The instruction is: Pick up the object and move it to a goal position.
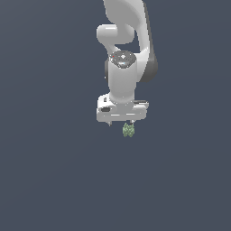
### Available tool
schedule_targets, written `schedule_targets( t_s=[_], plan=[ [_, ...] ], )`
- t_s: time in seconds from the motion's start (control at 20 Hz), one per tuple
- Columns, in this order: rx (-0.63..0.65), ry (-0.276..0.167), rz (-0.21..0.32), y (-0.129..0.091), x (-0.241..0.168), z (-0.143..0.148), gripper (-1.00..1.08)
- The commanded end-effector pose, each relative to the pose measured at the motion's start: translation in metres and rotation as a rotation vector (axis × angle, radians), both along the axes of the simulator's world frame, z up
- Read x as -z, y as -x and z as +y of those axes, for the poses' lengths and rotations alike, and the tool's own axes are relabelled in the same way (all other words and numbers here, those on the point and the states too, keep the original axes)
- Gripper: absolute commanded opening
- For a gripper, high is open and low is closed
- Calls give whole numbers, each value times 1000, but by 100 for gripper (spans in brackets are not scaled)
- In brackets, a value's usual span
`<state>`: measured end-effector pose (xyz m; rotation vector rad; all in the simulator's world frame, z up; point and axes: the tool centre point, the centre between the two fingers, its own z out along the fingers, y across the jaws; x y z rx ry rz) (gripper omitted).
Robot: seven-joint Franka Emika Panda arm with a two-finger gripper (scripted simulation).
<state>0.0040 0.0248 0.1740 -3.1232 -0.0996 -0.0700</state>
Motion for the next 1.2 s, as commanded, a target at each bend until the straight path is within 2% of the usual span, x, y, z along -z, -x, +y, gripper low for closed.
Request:
schedule_targets(
  t_s=[0.0,0.5,0.8,1.15],
  plan=[
    [0,0,0,0,0,0,100],
    [22,-33,0,-2,0,18,100],
    [5,-30,0,-2,1,17,100],
    [-77,-21,1,1,7,19,100]
  ],
)
